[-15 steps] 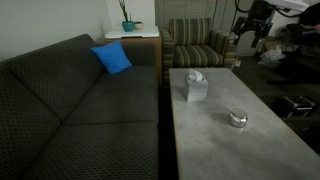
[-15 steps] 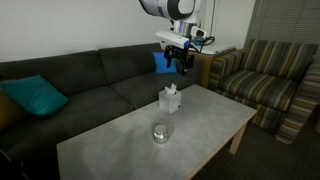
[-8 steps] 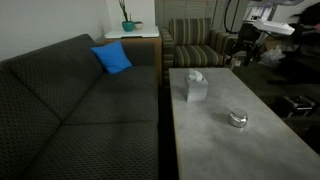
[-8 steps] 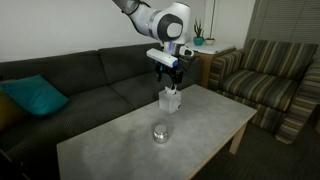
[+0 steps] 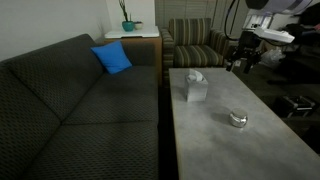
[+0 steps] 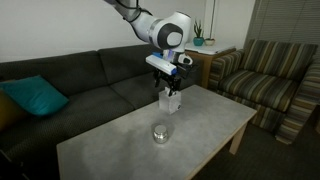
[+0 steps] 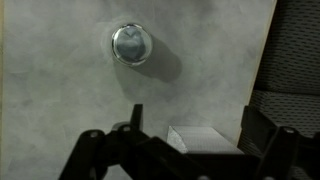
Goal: Remove the lid from the silver object.
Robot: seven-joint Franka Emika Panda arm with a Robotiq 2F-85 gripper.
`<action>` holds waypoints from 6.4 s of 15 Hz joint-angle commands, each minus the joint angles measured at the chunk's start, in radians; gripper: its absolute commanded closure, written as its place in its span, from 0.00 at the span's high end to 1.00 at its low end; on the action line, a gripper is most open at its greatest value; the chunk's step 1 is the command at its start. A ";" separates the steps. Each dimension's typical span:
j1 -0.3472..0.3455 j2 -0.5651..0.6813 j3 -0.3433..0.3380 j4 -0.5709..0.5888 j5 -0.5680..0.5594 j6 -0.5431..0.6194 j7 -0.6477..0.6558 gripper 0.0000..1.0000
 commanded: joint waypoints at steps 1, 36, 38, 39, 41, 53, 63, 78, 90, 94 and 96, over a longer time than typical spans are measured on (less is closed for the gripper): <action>0.020 0.018 -0.016 0.008 -0.008 0.005 0.042 1.00; 0.021 0.207 -0.082 -0.043 -0.150 0.302 0.247 1.00; 0.007 0.207 -0.070 -0.051 -0.159 0.318 0.190 1.00; 0.000 0.207 -0.062 -0.055 -0.159 0.329 0.160 1.00; -0.009 0.208 -0.054 -0.060 -0.158 0.329 0.114 1.00; 0.000 0.207 -0.041 -0.032 -0.156 0.270 0.067 1.00; 0.019 0.207 -0.032 -0.036 -0.148 0.198 0.085 1.00; 0.020 0.208 -0.046 -0.127 -0.158 0.409 0.085 1.00; 0.019 0.209 -0.038 -0.129 -0.161 0.383 0.057 1.00; 0.029 0.209 -0.047 -0.138 -0.169 0.425 0.062 1.00; 0.040 0.209 -0.061 -0.149 -0.171 0.496 0.087 1.00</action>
